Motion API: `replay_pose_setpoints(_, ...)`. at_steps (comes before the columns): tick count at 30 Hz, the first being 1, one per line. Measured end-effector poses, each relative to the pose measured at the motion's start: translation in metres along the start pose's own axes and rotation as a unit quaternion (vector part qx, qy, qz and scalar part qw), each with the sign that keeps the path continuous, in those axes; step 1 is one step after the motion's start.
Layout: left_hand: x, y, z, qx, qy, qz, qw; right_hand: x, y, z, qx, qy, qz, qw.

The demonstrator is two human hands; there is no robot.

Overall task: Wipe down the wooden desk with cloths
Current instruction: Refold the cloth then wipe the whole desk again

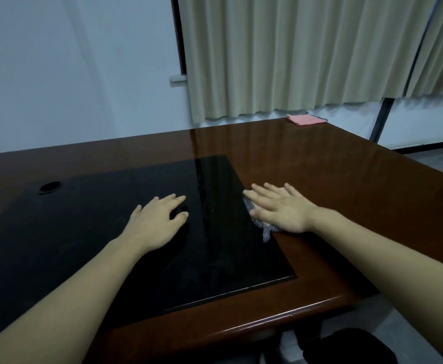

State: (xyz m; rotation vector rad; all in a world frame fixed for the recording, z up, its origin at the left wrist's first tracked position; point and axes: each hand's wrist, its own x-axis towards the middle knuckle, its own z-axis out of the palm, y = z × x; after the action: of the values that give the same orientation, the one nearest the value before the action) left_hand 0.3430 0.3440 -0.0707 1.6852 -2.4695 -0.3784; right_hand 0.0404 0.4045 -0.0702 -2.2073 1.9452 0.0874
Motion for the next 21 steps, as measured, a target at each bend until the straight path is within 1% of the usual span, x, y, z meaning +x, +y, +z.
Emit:
replay_pose_setpoints(3,-0.006,-0.006,0.005,0.009,-0.002,-0.008,1.000,0.031,-0.005,-0.003,-0.006,0.003,0.047,0.999)
replay_pose_setpoints(5,-0.008,-0.007,0.010,0.008,0.004,-0.006,1.000,0.034,-0.025,-0.002,-0.008,-0.001,0.038,0.999)
replay_pose_setpoints(7,-0.008,-0.007,0.013,0.006,0.012,-0.007,1.000,0.022,-0.051,-0.001,-0.012,-0.008,0.000,1.000)
replay_pose_setpoints(10,-0.008,-0.008,0.015,0.008,0.016,-0.006,1.000,-0.015,-0.080,0.007,-0.031,-0.017,-0.088,0.996)
replay_pose_setpoints(12,-0.007,-0.008,0.015,0.010,0.019,-0.005,1.000,-0.039,-0.086,0.013,-0.025,-0.023,-0.130,0.991)
replay_pose_setpoints(14,-0.007,-0.008,0.015,0.009,0.019,-0.005,1.000,-0.052,-0.081,0.014,-0.015,-0.032,-0.143,0.989)
replay_pose_setpoints(17,-0.007,-0.008,0.015,0.007,0.018,-0.006,1.000,-0.044,-0.069,0.011,-0.010,-0.033,-0.130,0.991)
replay_pose_setpoints(21,-0.008,-0.010,0.016,0.009,0.019,-0.006,1.000,0.004,-0.047,0.004,-0.001,-0.010,-0.060,0.998)
